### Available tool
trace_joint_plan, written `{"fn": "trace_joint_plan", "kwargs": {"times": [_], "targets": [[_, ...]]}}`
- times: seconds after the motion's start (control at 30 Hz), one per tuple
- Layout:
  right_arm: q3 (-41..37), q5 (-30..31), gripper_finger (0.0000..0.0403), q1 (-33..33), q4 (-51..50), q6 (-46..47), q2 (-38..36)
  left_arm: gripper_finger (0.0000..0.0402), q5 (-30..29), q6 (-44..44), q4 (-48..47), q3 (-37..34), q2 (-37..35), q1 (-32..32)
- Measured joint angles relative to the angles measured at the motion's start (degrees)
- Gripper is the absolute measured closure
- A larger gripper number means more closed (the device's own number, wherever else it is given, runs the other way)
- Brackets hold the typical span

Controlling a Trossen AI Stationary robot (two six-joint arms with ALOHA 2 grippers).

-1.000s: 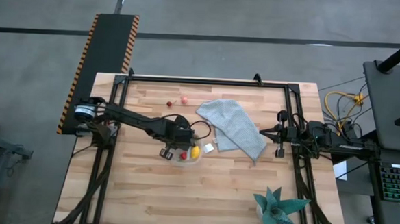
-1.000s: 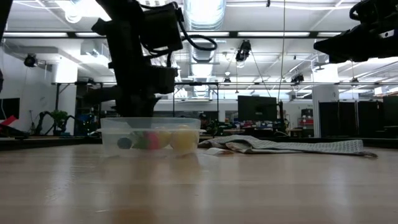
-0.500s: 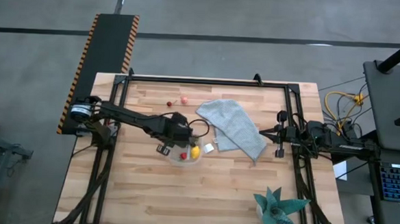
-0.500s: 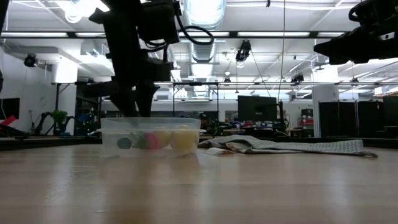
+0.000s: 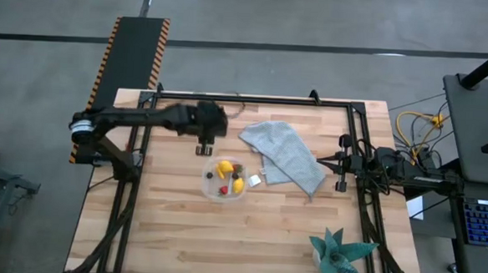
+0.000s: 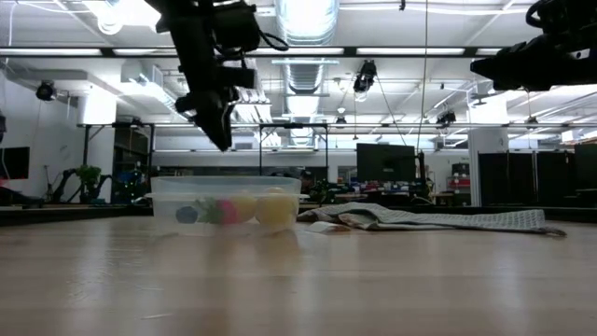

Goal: Pick and placing Produce into tupperware
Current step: Put the red cherry into the transparent bin

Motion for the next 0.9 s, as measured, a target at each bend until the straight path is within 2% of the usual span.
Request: {"fn": "trace_joint_plan", "kwargs": {"times": [0.17,0.43,0.7,0.9], "targets": [[0.0,0.0,0.0394,0.0,0.0,0.0,0.0,0.0267,8.1,0.4,0.0,1.8,-1.1,7.0],[0.0,0.0,0.0394,0.0,0.0,-0.1,0.0,0.0267,10.4,5.3,-1.6,1.4,1.4,13.9],[0.0,0.0,0.0394,0.0,-0.1,0.0,0.1,0.0267,11.3,15.1,-1.6,1.1,6.1,15.1],[0.0,0.0,0.0394,0.0,-0.1,0.0,0.1,0.025,11.1,16.7,-1.6,0.3,8.4,16.1]]}}
